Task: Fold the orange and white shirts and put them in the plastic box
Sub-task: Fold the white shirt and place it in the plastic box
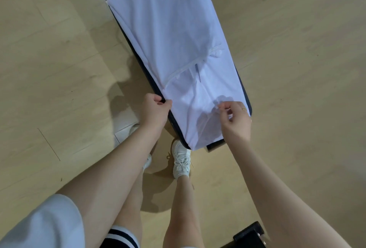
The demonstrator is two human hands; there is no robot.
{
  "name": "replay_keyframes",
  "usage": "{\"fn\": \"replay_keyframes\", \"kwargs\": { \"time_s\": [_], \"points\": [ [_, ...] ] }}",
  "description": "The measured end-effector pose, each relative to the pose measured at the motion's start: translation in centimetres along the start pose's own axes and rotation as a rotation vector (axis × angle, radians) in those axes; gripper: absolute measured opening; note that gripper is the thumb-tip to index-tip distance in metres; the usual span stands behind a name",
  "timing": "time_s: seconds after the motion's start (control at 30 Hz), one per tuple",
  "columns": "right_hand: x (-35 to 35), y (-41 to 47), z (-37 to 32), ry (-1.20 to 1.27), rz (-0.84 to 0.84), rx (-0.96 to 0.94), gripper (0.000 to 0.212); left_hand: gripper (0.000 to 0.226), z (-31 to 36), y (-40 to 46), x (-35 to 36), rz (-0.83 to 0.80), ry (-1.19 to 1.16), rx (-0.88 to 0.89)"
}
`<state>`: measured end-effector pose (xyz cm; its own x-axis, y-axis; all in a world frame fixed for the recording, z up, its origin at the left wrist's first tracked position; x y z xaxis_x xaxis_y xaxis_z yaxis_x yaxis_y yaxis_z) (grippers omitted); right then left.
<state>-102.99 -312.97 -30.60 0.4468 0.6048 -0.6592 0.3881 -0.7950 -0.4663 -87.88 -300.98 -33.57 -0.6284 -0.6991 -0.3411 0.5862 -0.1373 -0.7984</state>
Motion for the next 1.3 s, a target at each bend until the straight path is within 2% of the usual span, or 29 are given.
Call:
{"fn": "replay_keyframes", "kwargs": {
  "time_s": [0.07, 0.2, 0.3, 0.37, 0.43, 0.5, 0.6, 0.7, 0.77, 0.8, 0.9, 1.0, 1.07, 1.13, 1.2, 1.3],
  "points": [
    [-2.0, 0.1, 2.3, -0.069, 0.057, 0.003, 0.024, 0.022, -1.6, -2.2, 1.1, 0.023, 0.057, -0.002],
    [-4.1, 1.1, 5.5, -0.139, 0.067, 0.170, 0.031, 0.025, -5.2, -5.9, 3.6, 0.083, 0.074, -0.094],
    [-4.1, 1.7, 6.6, 0.090, 0.047, 0.311, 0.025, 0.017, -7.2, -7.2, 5.5, 0.107, -0.013, -0.182],
    [-4.1, 2.2, 6.5, 0.249, 0.070, 0.426, 0.022, 0.022, -8.0, -7.7, 6.6, 0.144, -0.130, -0.224],
    [-4.1, 2.7, 6.3, 0.265, 0.047, 0.461, 0.029, 0.029, -8.0, -8.2, 7.5, 0.199, -0.170, -0.252],
    [-3.8, 2.9, 6.2, 0.180, 0.004, 0.413, 0.030, 0.024, -7.7, -8.4, 8.1, 0.224, -0.152, -0.255],
    [-3.7, 2.7, 6.7, 0.138, 0.000, 0.370, 0.019, 0.008, -7.2, -8.5, 8.5, 0.196, -0.128, -0.249],
    [-4.6, 2.3, 7.3, 0.170, 0.014, 0.349, 0.013, 0.016, -6.9, -9.1, 8.4, 0.133, -0.139, -0.263],
    [-5.4, 1.8, 7.7, 0.181, -0.005, 0.342, 0.013, 0.009, -6.9, -10.0, 7.9, 0.099, -0.184, -0.272],
    [-5.8, 1.4, 7.7, 0.202, -0.018, 0.342, 0.012, 0.005, -6.7, -10.7, 7.4, 0.096, -0.204, -0.262],
    [-7.1, 0.3, 7.1, 0.261, -0.039, 0.335, 0.012, 0.012, -5.8, -12.8, 5.5, 0.089, -0.188, -0.181],
    [-8.6, 0.2, 5.2, 0.179, -0.107, 0.212, 0.015, 0.020, -3.7, -13.9, 3.6, 0.051, -0.136, -0.093],
    [-9.4, 0.9, 3.3, 0.065, -0.166, 0.071, 0.005, 0.015, -2.1, -13.3, 2.4, -0.007, -0.058, -0.046],
    [-9.7, 2.3, 1.1, 0.014, -0.192, -0.009, 0.009, 0.011, -0.3, -12.1, 1.3, -0.068, 0.015, -0.010],
    [-9.7, 4.1, -1.3, 0.020, -0.214, -0.012, 0.013, 0.014, 1.7, -10.5, 0.2, -0.112, 0.063, 0.024],
    [-9.0, 7.1, -4.6, 0.123, -0.337, 0.024, 0.012, 0.012, 5.2, -7.6, -1.8, -0.170, 0.111, 0.084]
  ]
}}
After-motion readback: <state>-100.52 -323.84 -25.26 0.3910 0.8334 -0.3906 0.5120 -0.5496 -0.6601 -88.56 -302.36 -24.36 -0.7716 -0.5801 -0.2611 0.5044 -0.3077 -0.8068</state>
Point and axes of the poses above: each hand's wrist, its own y-axis towards the middle knuckle, its own x-axis out of the palm, z = x × y, the point moved 2 cm from there along y, towards the middle knuckle, and after that the axes turned 2 degrees about -x, right-handed, at the moved point
